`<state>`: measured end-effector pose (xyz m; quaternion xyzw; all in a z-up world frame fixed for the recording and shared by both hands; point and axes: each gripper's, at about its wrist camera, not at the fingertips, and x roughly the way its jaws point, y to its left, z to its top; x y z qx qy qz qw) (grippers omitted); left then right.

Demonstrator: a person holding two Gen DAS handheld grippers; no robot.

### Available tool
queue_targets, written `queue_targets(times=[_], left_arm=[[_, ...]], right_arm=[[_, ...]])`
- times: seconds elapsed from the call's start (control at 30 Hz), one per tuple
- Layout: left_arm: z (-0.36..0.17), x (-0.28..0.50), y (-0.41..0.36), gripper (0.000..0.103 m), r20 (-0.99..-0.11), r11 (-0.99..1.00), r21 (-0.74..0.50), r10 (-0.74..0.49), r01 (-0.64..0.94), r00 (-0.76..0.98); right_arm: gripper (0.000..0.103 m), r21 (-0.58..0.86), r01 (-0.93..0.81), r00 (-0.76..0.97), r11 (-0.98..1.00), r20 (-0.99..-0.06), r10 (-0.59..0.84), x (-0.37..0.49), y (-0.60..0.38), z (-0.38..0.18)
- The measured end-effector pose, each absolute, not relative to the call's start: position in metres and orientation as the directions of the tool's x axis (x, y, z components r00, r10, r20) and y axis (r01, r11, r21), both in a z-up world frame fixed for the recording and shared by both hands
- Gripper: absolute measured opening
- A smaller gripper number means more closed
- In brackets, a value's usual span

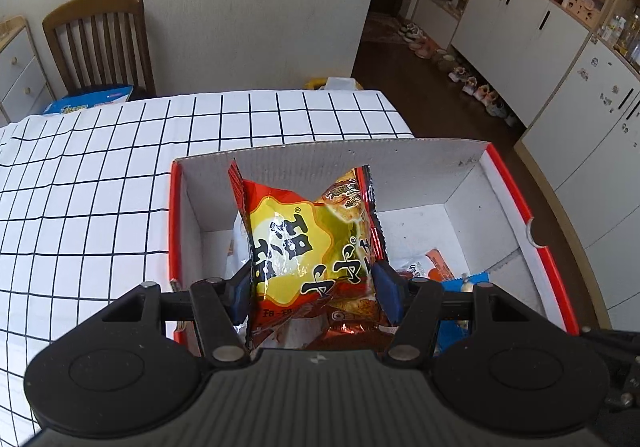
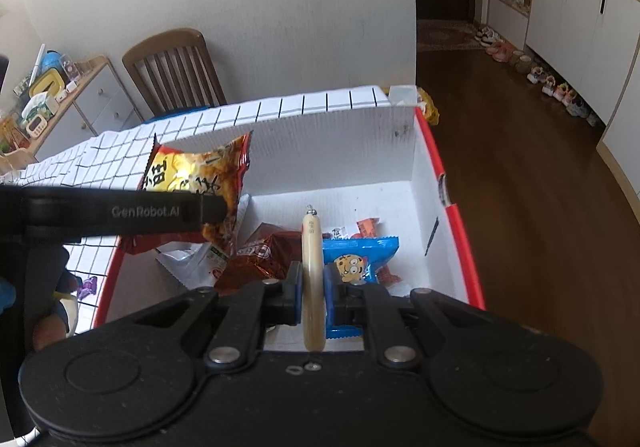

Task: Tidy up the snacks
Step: 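Open the left tool to drop the chip bag while the right releases the stick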

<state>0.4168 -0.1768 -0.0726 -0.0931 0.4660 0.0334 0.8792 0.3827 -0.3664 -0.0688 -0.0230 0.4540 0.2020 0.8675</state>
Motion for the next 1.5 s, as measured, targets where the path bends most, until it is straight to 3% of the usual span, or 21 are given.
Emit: queue_targets(times=[0.7,0.97,1.5], left_arm=[[-0.090,0.428,-0.185,0.063,-0.856,0.987,-0.115,-0.042,-0.110,0.515],[-0.086,0.419,-0.178,0.073,-0.858,0.982,-0.136,-0.052,-0.129,0.510],[-0.047,0.367,-0.167,0.073,-0.797,0.975,-0.185,-0.076,-0.121,0.599]], right_arm=[[0.010,0.131,-0.362,0.448,0.923,-0.844,0.295,0.389,-0.356,-0.103],[0.021,0.139,-0.366,0.457,0.920,-0.835,0.307,0.385,-0.359,-0.098],[0.036,0.180,-0.376,0.497,0.909,-0.789,0.361,0.362,-0.375,-0.065]])
